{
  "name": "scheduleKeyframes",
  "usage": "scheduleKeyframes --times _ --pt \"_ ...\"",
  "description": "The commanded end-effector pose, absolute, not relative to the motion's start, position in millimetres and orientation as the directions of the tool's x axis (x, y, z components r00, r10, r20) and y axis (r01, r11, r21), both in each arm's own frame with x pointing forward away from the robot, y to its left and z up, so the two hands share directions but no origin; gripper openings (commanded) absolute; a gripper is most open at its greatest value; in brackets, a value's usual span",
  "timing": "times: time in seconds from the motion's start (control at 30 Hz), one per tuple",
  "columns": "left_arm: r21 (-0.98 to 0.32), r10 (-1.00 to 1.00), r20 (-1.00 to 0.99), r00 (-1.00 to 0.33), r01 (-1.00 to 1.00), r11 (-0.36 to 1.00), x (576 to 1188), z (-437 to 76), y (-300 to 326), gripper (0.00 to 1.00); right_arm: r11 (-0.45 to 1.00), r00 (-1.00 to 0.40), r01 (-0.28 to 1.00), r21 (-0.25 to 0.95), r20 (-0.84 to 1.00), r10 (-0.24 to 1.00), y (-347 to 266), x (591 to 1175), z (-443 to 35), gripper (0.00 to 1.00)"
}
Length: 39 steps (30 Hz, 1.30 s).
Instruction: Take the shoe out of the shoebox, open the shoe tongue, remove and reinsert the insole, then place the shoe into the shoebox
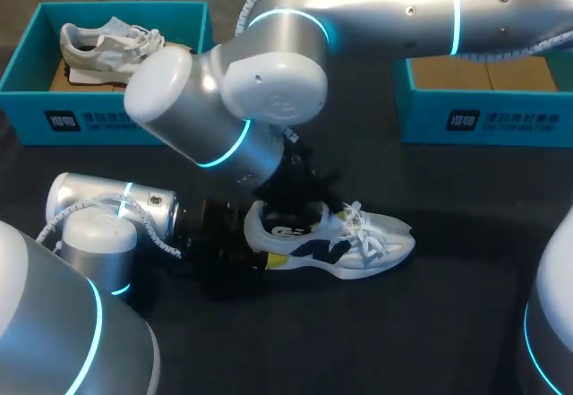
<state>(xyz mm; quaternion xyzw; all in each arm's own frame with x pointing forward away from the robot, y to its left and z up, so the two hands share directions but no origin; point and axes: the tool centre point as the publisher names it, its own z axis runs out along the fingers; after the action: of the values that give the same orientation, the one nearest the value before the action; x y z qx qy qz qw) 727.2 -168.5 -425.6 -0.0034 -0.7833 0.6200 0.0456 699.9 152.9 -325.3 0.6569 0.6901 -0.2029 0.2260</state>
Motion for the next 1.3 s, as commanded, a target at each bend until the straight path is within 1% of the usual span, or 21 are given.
scheduleKeyframes --times 0.03,0.13,0.17,0.23,0.33,0.5,0.6,0.63,0.7,0.73,0.8,0.83,0.97,1.3 --pt "-0.971 0.059 0.067 -0.996 -0.051 0.232 727.6 -425.9 -168.2 0.0 -0.312 0.412 0.91 0.273 -0.511 0.754 151.8 695.6 -324.2 0.0" --pt "-0.971 0.059 0.067 -0.996 -0.051 0.232 727.6 -425.9 -168.2 0.0 -0.311 0.408 0.912 0.268 -0.511 0.756 150.1 696.6 -323.4 0.0" --pt "-0.971 0.059 0.067 -0.996 -0.051 0.232 727.6 -425.9 -168.2 0.0 -0.311 0.406 0.913 0.265 -0.511 0.758 149.5 696.9 -323.1 0.02" --pt "-0.971 0.059 0.067 -0.996 -0.051 0.232 727.6 -425.9 -168.2 0.0 -0.309 0.398 0.917 0.254 -0.504 0.766 147.9 697.2 -322.2 0.03" --pt "-0.971 0.059 0.067 -0.996 -0.051 0.232 727.6 -425.9 -168.2 0.0 -0.299 0.38 0.924 0.238 -0.496 0.781 144.0 698.4 -320.3 0.0" --pt "-0.971 0.059 0.067 -0.996 -0.051 0.232 727.6 -425.9 -168.2 0.0 -0.284 0.345 0.937 0.202 -0.432 0.833 129.7 701.3 -317.2 0.0" --pt "-0.971 0.059 0.067 -0.996 -0.051 0.232 727.6 -425.9 -168.2 0.0 -0.272 0.328 0.942 0.198 -0.352 0.877 119.5 702.6 -316.9 0.0" --pt "-0.971 0.059 0.067 -0.996 -0.051 0.232 727.6 -425.9 -168.2 0.0 -0.269 0.323 0.938 0.219 -0.266 0.908 115.3 702.4 -316.9 0.0" --pt "-0.971 0.059 0.067 -0.996 -0.051 0.232 727.6 -425.9 -168.2 0.0 -0.273 0.321 0.94 0.205 -0.256 0.912 110.3 701.6 -317.4 0.0" --pt "-0.971 0.059 0.067 -0.996 -0.051 0.232 727.6 -425.9 -168.2 0.0 -0.269 0.309 0.939 0.215 -0.184 0.933 107.6 701.1 -317.6 0.0" --pt "-0.971 0.059 0.067 -0.996 -0.051 0.232 727.6 -425.9 -168.2 0.0 -0.272 0.306 0.941 0.203 -0.164 0.938 104.8 700.1 -318.1 0.0" --pt "-0.971 0.059 0.067 -0.996 -0.051 0.232 727.6 -425.9 -168.2 0.0 -0.268 0.292 0.94 0.212 -0.092 0.952 100.8 698.7 -318.4 0.0" --pt "-0.971 0.059 0.067 -0.996 -0.051 0.232 727.6 -425.9 -168.2 0.0 -0.274 0.285 0.942 0.192 -0.03 0.958 92.0 695.2 -318.9 0.0" --pt "-0.971 0.059 0.067 -0.996 -0.051 0.232 727.6 -425.9 -168.2 0.0 -0.275 0.252 0.943 0.187 0.134 0.958 80.3 694.2 -321.0 0.0"
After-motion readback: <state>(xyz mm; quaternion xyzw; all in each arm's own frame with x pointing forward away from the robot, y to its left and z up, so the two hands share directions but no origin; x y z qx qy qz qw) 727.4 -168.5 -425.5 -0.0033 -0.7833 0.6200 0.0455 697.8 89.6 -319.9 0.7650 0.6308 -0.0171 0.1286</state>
